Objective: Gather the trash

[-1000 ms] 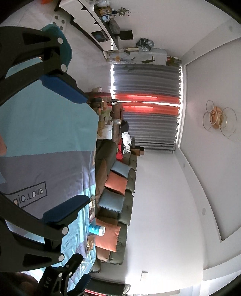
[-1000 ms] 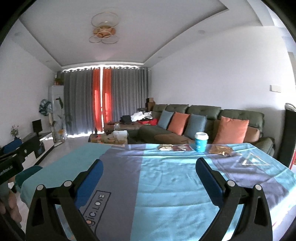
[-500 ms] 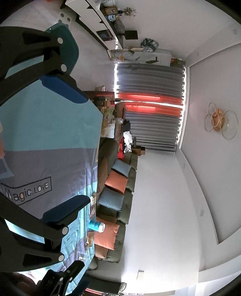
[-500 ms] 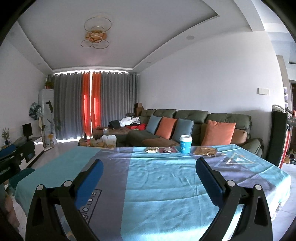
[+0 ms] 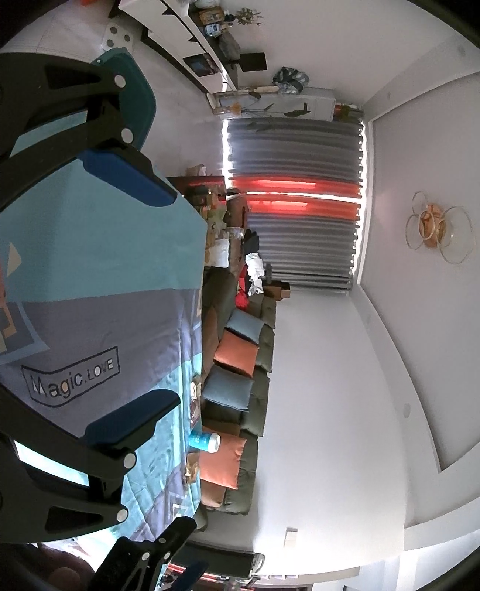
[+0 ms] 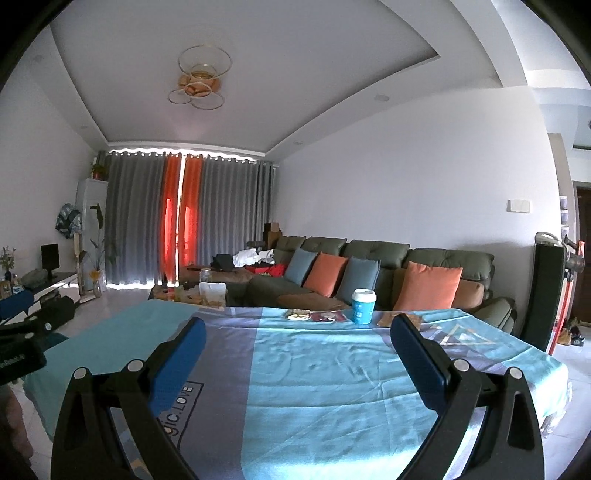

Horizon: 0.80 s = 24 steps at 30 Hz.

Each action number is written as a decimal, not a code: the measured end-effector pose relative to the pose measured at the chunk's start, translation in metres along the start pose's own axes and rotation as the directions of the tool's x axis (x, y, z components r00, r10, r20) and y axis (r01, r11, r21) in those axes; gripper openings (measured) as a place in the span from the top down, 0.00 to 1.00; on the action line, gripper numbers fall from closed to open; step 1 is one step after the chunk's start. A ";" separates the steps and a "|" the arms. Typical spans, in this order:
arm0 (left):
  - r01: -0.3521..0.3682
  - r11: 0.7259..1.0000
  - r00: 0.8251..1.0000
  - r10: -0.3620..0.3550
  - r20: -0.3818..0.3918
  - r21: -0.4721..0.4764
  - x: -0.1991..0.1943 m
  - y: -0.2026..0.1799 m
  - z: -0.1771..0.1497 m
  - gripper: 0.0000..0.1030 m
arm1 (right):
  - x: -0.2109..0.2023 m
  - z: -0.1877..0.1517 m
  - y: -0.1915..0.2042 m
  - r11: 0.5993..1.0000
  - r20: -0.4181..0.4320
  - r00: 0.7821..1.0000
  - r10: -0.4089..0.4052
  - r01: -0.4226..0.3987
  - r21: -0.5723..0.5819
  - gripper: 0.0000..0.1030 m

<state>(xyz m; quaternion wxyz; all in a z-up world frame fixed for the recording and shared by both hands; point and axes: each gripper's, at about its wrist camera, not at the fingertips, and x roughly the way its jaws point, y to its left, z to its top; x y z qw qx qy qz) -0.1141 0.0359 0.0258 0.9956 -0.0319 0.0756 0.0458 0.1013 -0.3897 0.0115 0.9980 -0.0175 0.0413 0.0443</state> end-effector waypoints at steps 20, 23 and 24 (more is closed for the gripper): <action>0.008 1.000 1.000 -0.008 -0.010 0.002 -0.003 0.000 -0.002 0.05 | 0.004 -0.005 0.006 1.000 -0.032 0.999 0.004 -0.005 -0.014 0.06; 0.009 1.000 1.000 -0.009 -0.013 0.002 -0.004 0.000 -0.004 0.05 | 0.003 -0.005 0.006 1.000 -0.032 0.999 0.005 -0.005 -0.018 0.06; 0.012 1.000 1.000 -0.012 -0.012 0.002 -0.004 0.000 -0.004 0.05 | 0.003 -0.004 0.006 1.000 -0.031 0.999 0.004 -0.005 -0.018 0.06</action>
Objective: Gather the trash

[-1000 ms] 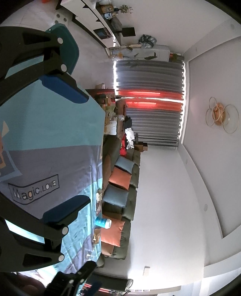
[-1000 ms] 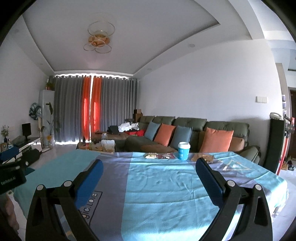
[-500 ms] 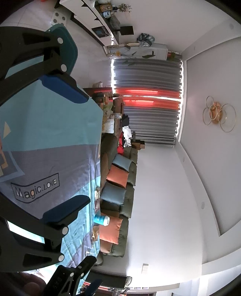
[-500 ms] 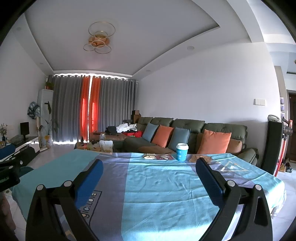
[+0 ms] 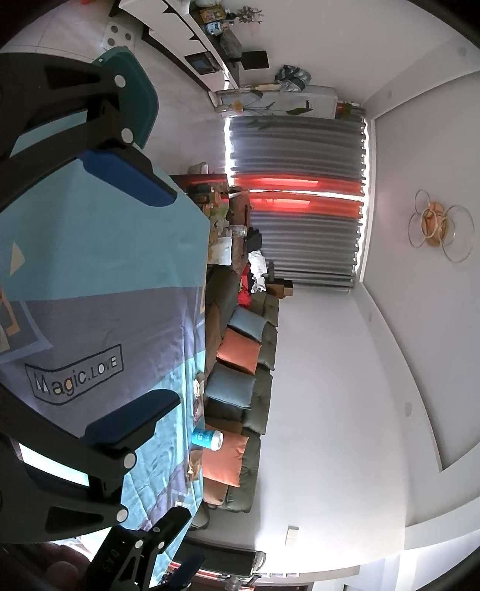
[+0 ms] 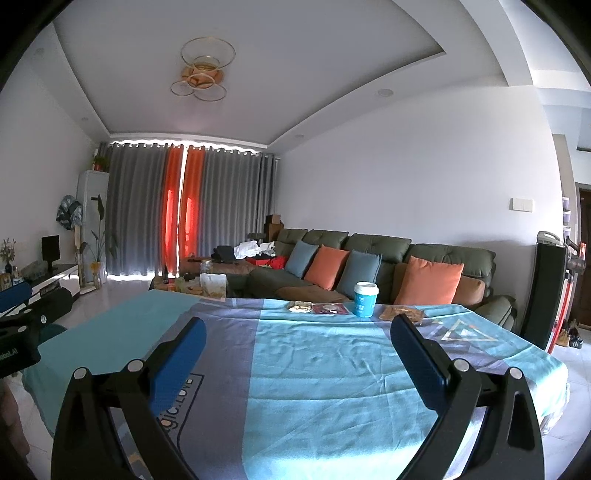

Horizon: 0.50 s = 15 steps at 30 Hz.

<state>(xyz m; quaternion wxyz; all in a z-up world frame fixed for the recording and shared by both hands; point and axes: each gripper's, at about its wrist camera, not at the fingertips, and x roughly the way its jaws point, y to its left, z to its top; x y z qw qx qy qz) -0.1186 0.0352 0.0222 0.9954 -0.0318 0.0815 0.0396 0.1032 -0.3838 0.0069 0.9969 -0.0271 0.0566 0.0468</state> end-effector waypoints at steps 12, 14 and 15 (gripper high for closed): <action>0.006 1.000 1.000 -0.006 0.009 -0.002 0.001 -0.002 -0.003 0.05 | -0.001 0.003 -0.002 1.000 -0.009 1.000 -0.006 0.006 0.004 0.06; 0.005 1.000 1.000 -0.005 0.007 -0.004 0.001 -0.001 -0.003 0.05 | -0.001 0.003 -0.002 1.000 -0.007 1.000 -0.008 0.008 0.003 0.06; 0.003 1.000 1.000 -0.003 0.006 -0.005 0.001 -0.001 -0.003 0.05 | -0.001 0.003 -0.002 1.000 -0.009 1.000 -0.007 0.007 0.004 0.06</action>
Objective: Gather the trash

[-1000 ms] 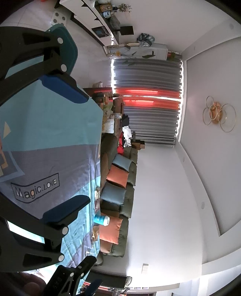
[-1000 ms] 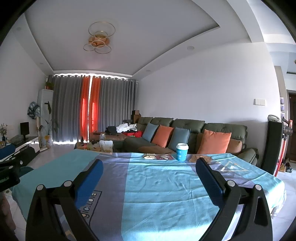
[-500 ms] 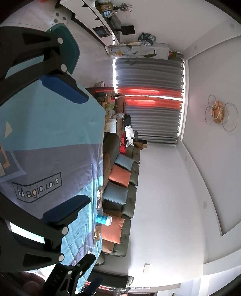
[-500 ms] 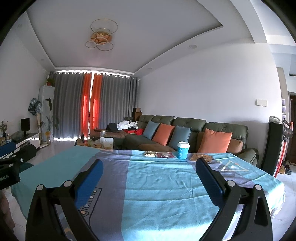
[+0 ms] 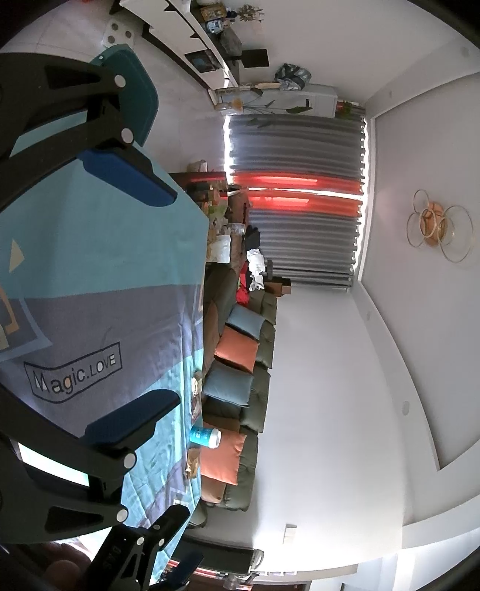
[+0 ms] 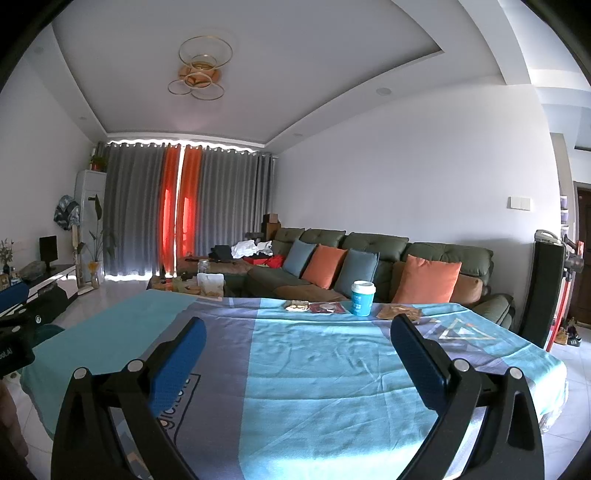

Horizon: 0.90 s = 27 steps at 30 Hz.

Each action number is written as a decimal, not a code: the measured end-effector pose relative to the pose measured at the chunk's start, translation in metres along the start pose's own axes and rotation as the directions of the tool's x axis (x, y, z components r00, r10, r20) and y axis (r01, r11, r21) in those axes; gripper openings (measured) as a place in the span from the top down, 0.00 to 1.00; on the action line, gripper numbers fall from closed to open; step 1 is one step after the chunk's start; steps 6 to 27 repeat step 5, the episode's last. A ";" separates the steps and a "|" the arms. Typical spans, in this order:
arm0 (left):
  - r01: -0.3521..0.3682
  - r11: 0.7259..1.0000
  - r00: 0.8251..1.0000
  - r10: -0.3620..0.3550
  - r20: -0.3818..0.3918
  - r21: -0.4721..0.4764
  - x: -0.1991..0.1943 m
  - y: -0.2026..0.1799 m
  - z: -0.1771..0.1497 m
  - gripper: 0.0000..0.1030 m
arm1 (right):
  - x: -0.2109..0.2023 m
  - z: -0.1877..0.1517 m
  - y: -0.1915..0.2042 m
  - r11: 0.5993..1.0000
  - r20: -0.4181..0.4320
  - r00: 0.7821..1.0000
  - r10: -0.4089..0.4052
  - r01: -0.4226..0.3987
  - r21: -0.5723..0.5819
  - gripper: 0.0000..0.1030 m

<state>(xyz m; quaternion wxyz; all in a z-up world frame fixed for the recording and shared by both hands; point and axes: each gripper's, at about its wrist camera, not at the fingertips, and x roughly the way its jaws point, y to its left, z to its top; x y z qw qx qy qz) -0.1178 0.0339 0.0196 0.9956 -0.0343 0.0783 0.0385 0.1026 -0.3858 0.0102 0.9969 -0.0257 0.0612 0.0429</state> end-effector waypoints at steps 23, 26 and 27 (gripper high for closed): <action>-0.005 1.000 1.000 0.005 -0.002 -0.007 0.001 0.000 -0.001 0.05 | 0.000 0.001 -0.001 1.000 -0.003 1.000 -0.003 0.003 0.009 0.06; -0.005 1.000 1.000 0.005 -0.002 -0.007 0.001 0.000 -0.001 0.05 | 0.000 0.001 -0.001 1.000 -0.003 1.000 -0.003 0.003 0.009 0.06; -0.005 1.000 1.000 0.005 -0.002 -0.007 0.001 0.000 -0.001 0.05 | 0.000 0.001 -0.001 1.000 -0.003 1.000 -0.003 0.003 0.009 0.06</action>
